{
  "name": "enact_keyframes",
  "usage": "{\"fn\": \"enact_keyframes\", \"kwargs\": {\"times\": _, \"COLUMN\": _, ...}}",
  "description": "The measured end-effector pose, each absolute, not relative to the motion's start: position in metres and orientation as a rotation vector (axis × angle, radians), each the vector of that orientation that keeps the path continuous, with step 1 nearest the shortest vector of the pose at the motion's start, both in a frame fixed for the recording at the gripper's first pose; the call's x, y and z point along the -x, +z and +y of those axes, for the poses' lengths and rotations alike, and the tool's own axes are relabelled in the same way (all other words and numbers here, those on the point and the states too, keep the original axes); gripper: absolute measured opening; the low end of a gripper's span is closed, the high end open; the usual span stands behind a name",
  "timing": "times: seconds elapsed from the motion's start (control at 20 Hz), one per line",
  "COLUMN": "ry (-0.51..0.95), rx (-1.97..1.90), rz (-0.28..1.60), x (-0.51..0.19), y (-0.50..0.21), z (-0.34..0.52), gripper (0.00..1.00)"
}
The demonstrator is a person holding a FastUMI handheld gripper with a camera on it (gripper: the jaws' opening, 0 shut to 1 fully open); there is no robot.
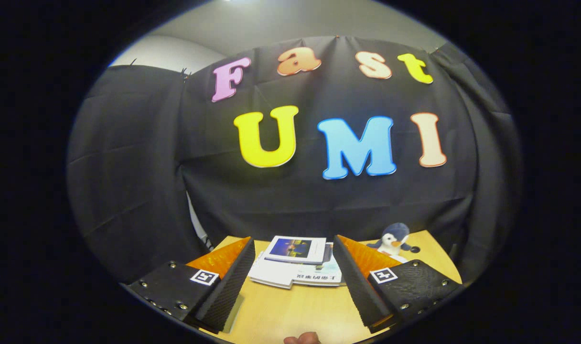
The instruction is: Open the storage box then place both shoes into the box .Put the left shoe in first, then the right shoe, with the right side of both shoes facing outward in a uniform manner.
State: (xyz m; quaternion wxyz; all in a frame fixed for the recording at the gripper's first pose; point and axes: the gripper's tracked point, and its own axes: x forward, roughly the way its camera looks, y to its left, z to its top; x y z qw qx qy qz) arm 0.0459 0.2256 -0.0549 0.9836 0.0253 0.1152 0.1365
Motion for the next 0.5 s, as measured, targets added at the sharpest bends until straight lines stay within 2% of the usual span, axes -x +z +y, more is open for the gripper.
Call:
{"fn": "enact_keyframes", "kwargs": {"times": 0.2, "ry": 0.218, "rx": -0.060, "rz": 0.158, "x": -0.028, "y": -0.038, "z": 0.193, "gripper": 0.99}}
{"fn": "enact_keyframes", "kwargs": {"times": 0.5, "ry": 0.192, "rx": -0.068, "rz": 0.165, "x": -0.019, "y": -0.041, "z": 0.163, "gripper": 0.99}}
